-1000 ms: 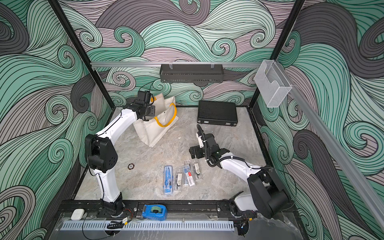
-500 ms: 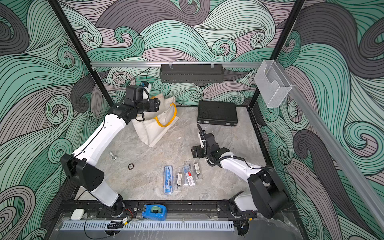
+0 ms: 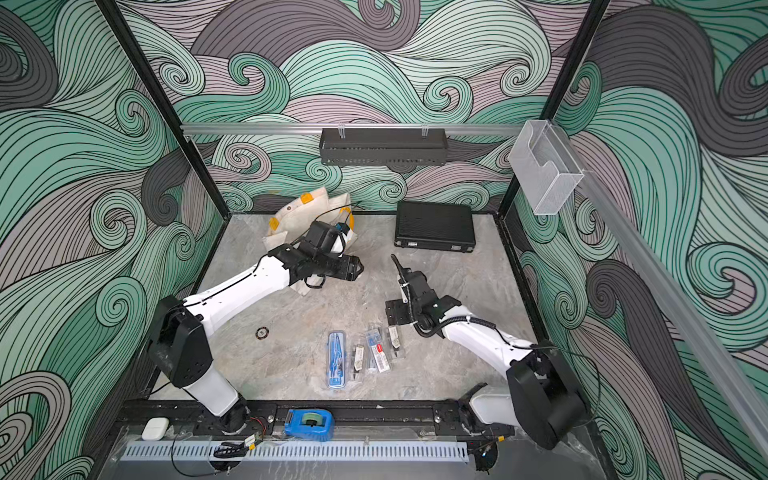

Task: Put the compass set into the canvas bag
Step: Pick up the compass set from the compass set.

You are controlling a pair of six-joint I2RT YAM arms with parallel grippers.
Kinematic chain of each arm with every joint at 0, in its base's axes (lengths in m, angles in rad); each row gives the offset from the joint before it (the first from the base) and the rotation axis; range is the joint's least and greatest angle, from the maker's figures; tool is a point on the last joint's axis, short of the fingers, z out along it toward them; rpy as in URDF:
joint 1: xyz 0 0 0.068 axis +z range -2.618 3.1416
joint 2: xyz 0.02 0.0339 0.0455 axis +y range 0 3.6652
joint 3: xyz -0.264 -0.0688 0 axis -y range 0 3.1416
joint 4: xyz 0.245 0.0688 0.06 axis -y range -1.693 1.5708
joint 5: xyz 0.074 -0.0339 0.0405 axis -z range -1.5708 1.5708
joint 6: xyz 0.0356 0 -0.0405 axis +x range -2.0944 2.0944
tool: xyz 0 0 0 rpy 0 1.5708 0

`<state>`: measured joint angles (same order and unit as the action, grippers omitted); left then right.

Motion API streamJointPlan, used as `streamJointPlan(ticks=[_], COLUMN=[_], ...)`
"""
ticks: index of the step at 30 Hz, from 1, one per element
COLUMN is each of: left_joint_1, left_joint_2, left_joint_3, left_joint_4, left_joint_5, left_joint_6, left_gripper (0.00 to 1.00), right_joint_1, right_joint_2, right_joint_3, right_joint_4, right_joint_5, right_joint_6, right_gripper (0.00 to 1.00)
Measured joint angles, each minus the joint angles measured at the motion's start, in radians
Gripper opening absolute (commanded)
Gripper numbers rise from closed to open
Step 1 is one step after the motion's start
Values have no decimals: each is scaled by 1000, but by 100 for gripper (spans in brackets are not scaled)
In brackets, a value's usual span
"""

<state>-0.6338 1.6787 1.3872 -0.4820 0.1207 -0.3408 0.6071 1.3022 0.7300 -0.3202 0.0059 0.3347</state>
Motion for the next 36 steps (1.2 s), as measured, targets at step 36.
streamJointPlan(ticks=[36], left_joint_1=[-2], left_joint_2=[67], left_joint_3=[-146], left_joint_4=[164], left_joint_5=[55], left_joint_6=[-254], left_gripper=[78], right_joint_1=[422], right_joint_2=[80], right_joint_3=[-35], right_joint_4=[-130], right_joint_5=[0], right_joint_6=[62], right_gripper=[56])
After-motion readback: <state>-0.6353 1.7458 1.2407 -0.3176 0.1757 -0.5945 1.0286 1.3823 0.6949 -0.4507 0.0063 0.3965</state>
